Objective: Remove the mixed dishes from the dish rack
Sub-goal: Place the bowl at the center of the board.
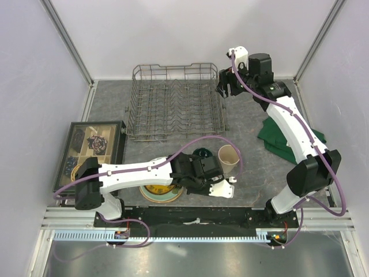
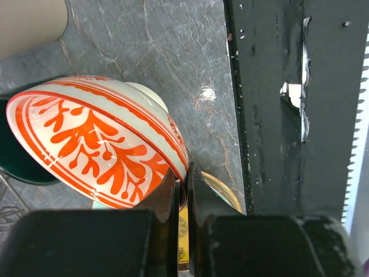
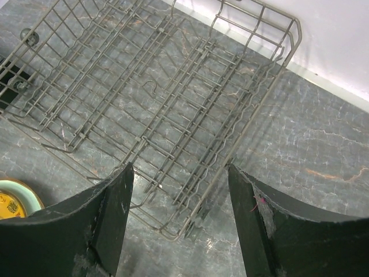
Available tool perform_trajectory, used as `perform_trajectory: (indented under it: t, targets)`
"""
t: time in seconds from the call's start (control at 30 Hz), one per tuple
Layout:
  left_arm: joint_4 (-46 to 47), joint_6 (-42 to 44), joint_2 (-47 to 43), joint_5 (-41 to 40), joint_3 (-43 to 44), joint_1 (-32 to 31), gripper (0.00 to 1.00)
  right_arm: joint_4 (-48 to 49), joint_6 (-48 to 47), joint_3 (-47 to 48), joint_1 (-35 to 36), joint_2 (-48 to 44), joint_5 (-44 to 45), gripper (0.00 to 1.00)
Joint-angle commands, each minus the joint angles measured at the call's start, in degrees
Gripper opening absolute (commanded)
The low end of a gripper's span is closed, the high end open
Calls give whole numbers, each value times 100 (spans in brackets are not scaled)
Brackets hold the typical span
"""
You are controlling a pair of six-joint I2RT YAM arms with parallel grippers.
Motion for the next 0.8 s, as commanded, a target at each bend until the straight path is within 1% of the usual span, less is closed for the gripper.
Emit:
perform_trajectory:
  t: [0.0,0.3,0.77]
  targets:
    - [375,354,61,-572,137,-240,2,89,-50,-71,-32,-154,-93,74]
    - [463,415,404,-766,287,-583,2,98,-6,-89,-49,-110,-172,74]
    - [595,574,808,-1065,471,-865,1,133,29,-177,-58,-145,-252,74]
